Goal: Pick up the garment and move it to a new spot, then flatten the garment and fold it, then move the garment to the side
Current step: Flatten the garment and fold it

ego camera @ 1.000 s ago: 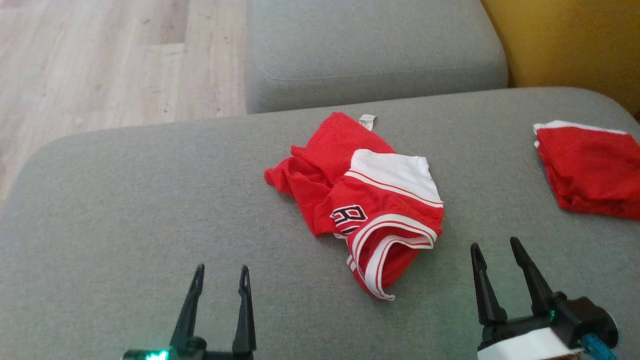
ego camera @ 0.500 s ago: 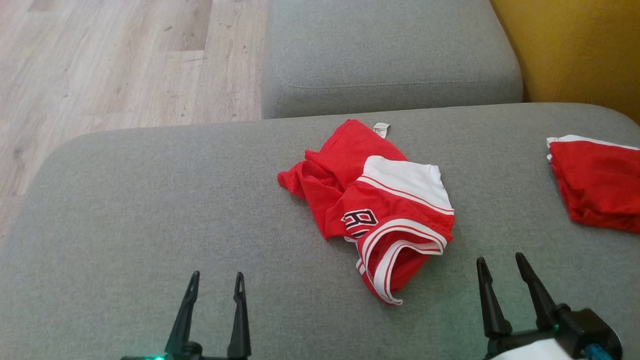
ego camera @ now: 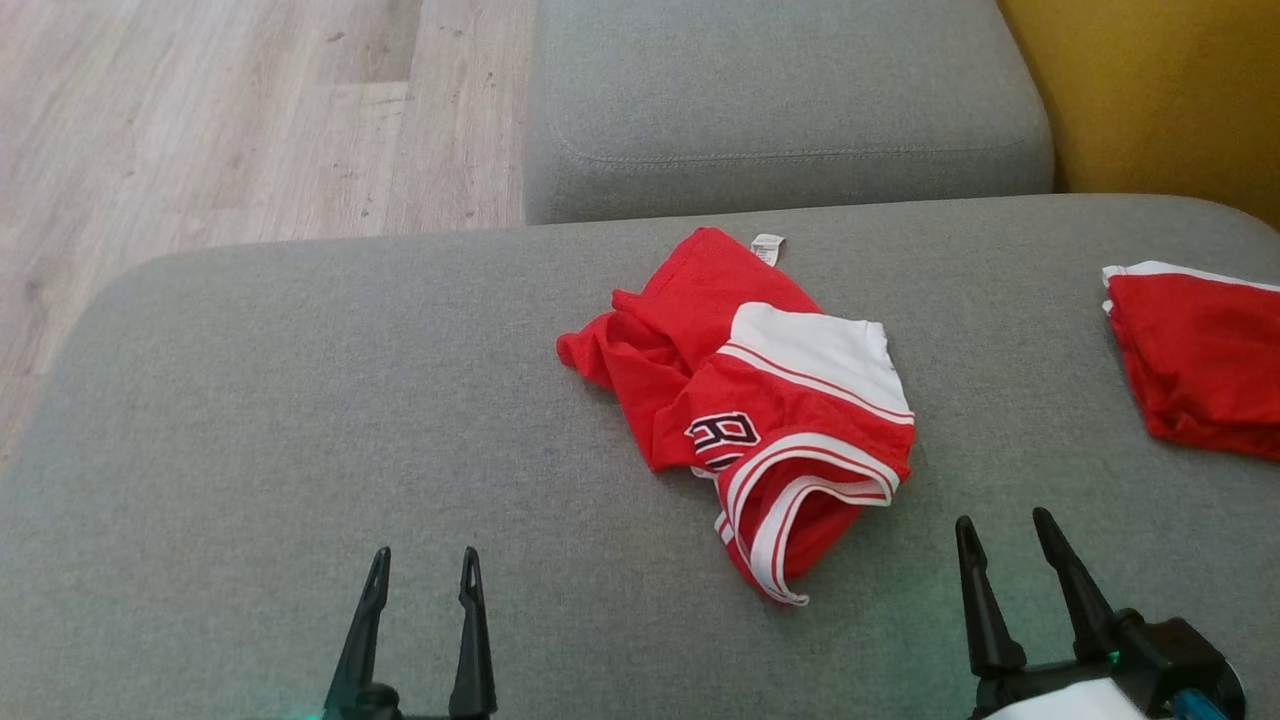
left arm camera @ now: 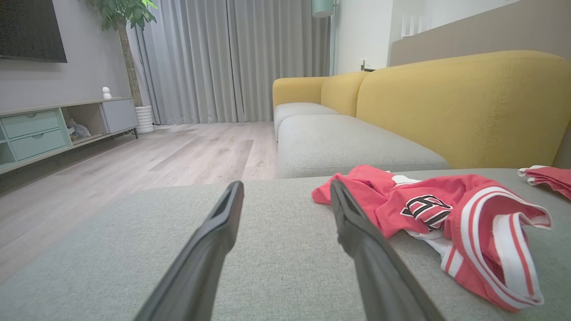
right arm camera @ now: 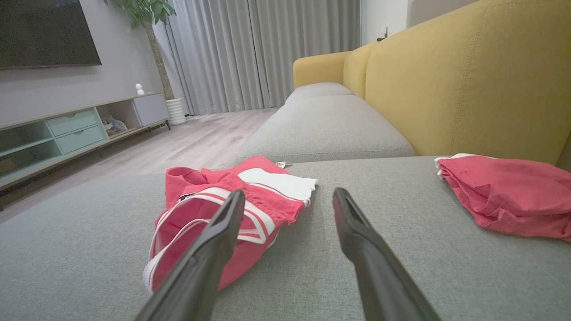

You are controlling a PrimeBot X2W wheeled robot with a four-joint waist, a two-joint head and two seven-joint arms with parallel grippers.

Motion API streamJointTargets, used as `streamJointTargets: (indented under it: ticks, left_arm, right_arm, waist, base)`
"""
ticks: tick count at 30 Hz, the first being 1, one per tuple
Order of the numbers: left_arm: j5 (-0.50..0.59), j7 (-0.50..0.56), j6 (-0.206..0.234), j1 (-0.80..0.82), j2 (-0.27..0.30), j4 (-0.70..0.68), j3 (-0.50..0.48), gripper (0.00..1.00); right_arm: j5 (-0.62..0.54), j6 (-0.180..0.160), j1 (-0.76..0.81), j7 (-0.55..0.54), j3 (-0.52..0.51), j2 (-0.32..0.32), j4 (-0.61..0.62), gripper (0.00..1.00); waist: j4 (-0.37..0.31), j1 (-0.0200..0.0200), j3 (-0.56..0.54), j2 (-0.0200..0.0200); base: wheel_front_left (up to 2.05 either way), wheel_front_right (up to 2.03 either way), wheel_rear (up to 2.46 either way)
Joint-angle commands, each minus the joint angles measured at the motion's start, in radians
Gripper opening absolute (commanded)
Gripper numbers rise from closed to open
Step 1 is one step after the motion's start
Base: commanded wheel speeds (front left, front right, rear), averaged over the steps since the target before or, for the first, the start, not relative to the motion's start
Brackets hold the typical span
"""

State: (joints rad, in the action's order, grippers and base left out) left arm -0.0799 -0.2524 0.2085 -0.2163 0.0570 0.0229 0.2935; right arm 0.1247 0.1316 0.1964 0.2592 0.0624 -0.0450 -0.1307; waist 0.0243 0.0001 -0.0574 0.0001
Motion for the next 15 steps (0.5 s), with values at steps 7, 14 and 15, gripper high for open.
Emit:
streamJointTargets:
  ticks: [7, 14, 15]
  left_arm:
    - [-0.004, -0.009, 0.004, 0.036, -0.007, -0.018, -0.031, 1.00]
    - [-0.010, -0.009, 0.006, 0.038, -0.007, -0.016, -0.024, 1.00]
    - [-0.012, -0.009, 0.006, 0.038, -0.007, -0.015, -0.021, 1.00]
  right_arm:
    - [0.011, -0.001, -0.043, 0.003, 0.022, -0.005, 0.028, 1.00]
    - [0.010, -0.001, -0.048, 0.003, 0.024, -0.005, 0.027, 1.00]
    - [0.009, -0.001, -0.049, 0.003, 0.026, -0.005, 0.028, 1.00]
  waist:
    - [0.003, -0.0001, 0.002, -0.0001]
    - [0.001, -0.0001, 0.004, -0.0001]
    - [-0.001, -0.0001, 0.005, -0.0001]
  base:
    - [0.00, 0.00, 0.00]
    - [0.00, 0.00, 0.00]
    - [0.00, 0.00, 0.00]
